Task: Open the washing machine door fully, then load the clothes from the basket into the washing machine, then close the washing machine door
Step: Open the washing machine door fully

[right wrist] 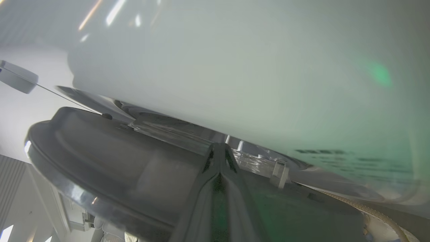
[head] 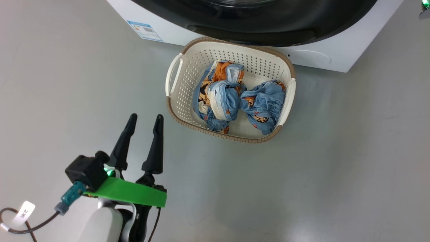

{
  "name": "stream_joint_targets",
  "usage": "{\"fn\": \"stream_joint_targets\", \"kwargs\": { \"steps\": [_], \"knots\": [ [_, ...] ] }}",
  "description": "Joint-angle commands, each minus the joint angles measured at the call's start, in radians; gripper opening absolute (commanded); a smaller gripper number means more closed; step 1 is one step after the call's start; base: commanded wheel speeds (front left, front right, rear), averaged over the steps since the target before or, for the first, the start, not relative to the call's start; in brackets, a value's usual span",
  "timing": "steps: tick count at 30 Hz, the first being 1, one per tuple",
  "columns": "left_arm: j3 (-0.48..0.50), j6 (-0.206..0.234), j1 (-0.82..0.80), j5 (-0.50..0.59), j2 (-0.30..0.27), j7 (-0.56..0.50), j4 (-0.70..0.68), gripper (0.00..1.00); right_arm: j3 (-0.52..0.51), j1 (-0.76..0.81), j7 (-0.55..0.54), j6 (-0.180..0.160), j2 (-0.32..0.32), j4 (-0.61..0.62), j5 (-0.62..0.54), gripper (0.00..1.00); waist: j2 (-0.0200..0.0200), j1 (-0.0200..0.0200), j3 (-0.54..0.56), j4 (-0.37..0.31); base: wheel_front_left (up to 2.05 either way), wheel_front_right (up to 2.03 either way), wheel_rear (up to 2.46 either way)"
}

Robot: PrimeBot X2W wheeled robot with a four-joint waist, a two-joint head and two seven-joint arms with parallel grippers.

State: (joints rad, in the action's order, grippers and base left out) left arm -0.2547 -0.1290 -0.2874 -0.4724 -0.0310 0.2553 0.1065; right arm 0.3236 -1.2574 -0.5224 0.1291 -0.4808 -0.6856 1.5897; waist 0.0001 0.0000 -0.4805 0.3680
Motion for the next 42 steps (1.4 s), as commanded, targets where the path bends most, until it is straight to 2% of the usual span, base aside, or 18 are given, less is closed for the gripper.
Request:
{"fn": "stream_joint_targets", "kwargs": {
  "steps": [1,10,27,42],
  "knots": [
    [0.028,-0.002,-0.016,-0.008,-0.019,0.006,-0.025,1.0,0.019,-0.008,-0.016,0.002,0.023,0.027,-0.01,0.0,-0.0001,0.0,-0.001,-0.001,0.0,0.0,0.0],
    [0.037,-0.002,-0.013,-0.002,-0.019,0.006,-0.011,1.0,0.063,0.061,-0.055,0.002,0.036,0.083,-0.024,0.0,-0.0001,0.0,0.027,-0.015,0.0,0.0,0.0],
    [0.057,-0.002,0.057,0.051,-0.019,0.006,0.014,1.0,0.135,0.278,-0.099,0.002,0.075,0.22,-0.014,0.0,-0.0001,0.0,0.147,-0.051,0.0,0.0,0.0],
    [0.075,-0.002,0.11,0.069,-0.019,0.006,0.014,1.0,0.18,0.399,-0.135,0.002,0.111,0.318,-0.002,0.0,-0.0001,0.0,0.22,-0.051,0.0,0.0,0.0]
  ]
}}
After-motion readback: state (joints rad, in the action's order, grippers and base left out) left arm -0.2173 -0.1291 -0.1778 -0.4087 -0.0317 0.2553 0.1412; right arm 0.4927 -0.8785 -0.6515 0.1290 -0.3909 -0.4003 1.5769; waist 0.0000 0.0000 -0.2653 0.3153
